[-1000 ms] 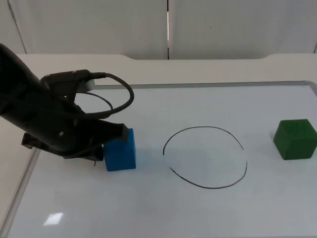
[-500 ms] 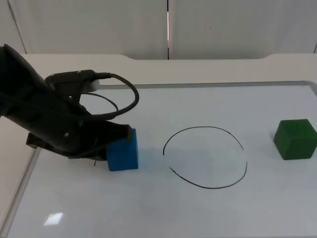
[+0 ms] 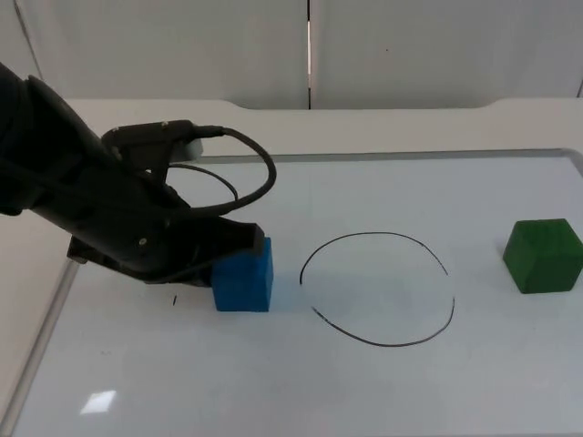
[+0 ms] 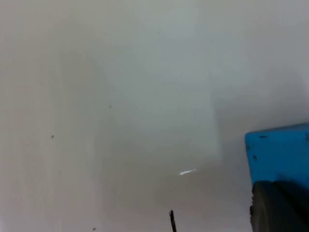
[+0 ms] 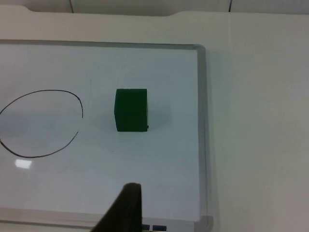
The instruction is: Push the two cubes into the marked area.
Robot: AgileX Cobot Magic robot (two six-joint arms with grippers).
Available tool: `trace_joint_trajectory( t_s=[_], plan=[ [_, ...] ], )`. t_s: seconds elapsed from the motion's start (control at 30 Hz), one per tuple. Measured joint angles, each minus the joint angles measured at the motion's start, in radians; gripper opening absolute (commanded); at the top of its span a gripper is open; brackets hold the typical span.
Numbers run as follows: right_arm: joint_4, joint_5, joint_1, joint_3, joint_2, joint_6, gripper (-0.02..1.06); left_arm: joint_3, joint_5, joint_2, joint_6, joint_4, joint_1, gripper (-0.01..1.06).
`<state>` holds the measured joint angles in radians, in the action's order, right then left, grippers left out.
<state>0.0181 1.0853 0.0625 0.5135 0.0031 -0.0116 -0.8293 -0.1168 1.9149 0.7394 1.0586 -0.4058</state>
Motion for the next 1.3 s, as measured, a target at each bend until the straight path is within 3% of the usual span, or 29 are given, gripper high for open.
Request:
trace_joint_trajectory(
  t_s=[0.53,1.3],
  plan=[
    [0.0,0.0,0.0,0.0,0.0,-0.002,1.05,-0.005,0.012,0.053,0.0,0.022,-0.051,0.0],
    [0.0,0.0,0.0,0.0,0.0,-0.002,1.05,-0.062,0.003,0.054,0.0,0.038,-0.058,0.0]
  ],
)
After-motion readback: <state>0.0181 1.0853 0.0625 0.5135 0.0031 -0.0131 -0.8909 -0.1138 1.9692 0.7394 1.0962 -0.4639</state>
